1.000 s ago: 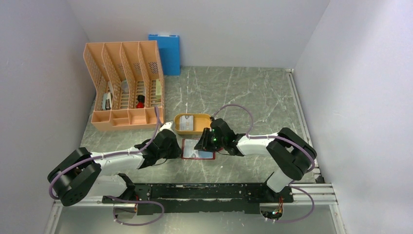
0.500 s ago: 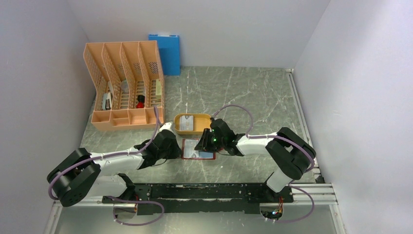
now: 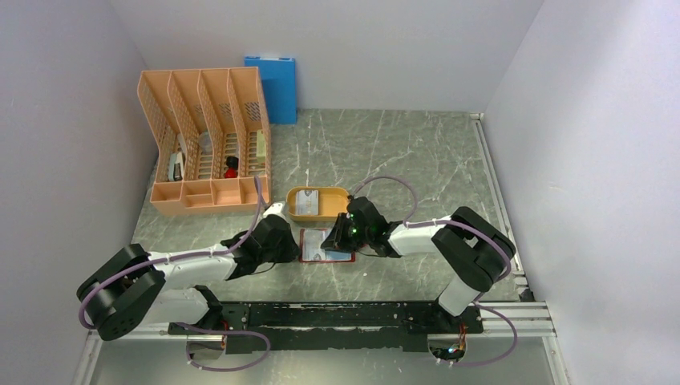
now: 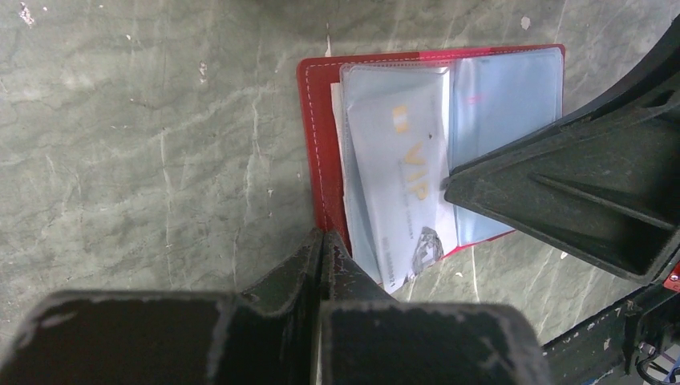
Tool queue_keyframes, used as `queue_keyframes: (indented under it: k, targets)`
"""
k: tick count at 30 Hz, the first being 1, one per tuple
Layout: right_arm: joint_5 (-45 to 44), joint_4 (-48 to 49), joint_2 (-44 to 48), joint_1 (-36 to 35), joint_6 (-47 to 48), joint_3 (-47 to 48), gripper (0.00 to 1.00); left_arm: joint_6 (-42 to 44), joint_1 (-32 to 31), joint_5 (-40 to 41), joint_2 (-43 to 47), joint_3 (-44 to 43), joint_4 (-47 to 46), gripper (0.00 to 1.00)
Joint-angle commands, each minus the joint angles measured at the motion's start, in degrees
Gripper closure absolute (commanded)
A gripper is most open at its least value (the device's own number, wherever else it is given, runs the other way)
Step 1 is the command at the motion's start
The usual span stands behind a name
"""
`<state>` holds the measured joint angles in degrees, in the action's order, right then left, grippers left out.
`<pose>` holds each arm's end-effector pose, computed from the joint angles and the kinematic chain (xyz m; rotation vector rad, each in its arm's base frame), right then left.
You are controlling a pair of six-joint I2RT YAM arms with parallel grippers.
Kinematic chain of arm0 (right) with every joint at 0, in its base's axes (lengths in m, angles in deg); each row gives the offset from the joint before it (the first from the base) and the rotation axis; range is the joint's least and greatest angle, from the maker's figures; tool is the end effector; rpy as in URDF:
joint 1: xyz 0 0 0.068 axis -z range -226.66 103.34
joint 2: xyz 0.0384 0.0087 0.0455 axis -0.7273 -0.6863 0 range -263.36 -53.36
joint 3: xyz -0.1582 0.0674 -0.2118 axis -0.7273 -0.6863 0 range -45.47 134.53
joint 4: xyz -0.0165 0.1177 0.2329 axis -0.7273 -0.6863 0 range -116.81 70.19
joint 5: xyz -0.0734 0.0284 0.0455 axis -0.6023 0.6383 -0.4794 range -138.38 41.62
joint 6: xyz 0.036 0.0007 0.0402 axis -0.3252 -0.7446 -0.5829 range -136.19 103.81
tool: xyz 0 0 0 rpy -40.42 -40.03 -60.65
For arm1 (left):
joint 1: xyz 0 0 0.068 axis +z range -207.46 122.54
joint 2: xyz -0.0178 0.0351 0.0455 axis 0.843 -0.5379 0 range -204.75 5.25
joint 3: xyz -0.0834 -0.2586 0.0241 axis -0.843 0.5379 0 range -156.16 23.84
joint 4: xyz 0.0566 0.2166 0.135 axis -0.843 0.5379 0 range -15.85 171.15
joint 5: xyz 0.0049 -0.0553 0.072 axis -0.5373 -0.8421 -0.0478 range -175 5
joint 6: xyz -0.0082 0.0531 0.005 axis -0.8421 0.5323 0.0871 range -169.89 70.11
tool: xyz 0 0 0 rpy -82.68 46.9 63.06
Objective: Put the credit cards into the card holder
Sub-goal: Insert the credit card into the card holder.
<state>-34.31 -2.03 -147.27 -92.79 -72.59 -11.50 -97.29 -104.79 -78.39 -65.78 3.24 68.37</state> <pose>0.1970 0.2174 0.1220 0.0907 2.5879 1.0943 0.1483 -0.1547 0.1356 -0.0605 2.4455 -0.6561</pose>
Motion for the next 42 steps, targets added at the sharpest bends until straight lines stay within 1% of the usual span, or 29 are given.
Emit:
queue_keyframes:
  k: [1, 7, 14, 20, 23, 24, 26, 29, 33, 36, 42]
  targets:
    - [0.57, 2.14, -1.36, -0.01, -1.68, -1.11, 0.81, -0.61, -1.39, -1.30, -0.30, 0.69, -0.20, 0.95]
    - [0.33, 2.05, -0.63, -0.01, -2.46, -1.83, 0.83, -0.85, -1.40, -0.68, 0.01, 0.82, 0.40, 0.95]
    - [-3.37, -6.91, 1.11, -0.01, 2.03, 0.30, 0.89, -1.41, -1.44, 1.80, 2.20, 0.86, 2.93, 0.95]
    - [-5.28, -11.88, 1.40, -0.10, 7.24, 1.04, 0.89, -2.16, -1.45, 5.41, 6.91, 0.40, 7.97, 0.95]
    - [-6.01, -13.78, 1.76, -0.35, 9.64, 1.24, 0.88, -1.88, -1.45, 5.81, 9.52, 0.39, 8.60, 0.85]
    - [-6.51, -14.41, 2.22, -0.63, 10.32, 1.20, 0.87, -1.60, -1.45, 5.32, 10.22, 0.45, 7.86, 0.80]
    - [-7.44, -15.74, 3.55, -1.16, 11.55, 1.13, 0.85, -0.69, -1.34, 2.96, 11.17, 0.86, 4.63, 0.71]
    - [-8.27, -17.44, 5.65, -1.67, 12.91, 1.09, 0.79, 0.59, -1.35, -1.13, 10.50, 1.05, -1.10, 0.62]
    - [-9.04, -19.35, 8.54, -1.77, 13.15, 0.91, 0.73, 1.67, -1.36, -4.36, 5.77, -1.37, -3.82, 0.58]
    - [-9.84, -21.04, 10.49, -1.77, 13.06, 1.60, 0.72, 2.01, -1.32, -4.89, 2.37, -3.01, -4.37, 0.58]
    - [-13.51, -23.57, 16.40, -1.81, 12.00, 1.73, 0.71, 2.20, -1.14, -5.70, -0.39, -5.21, -5.99, 0.56]
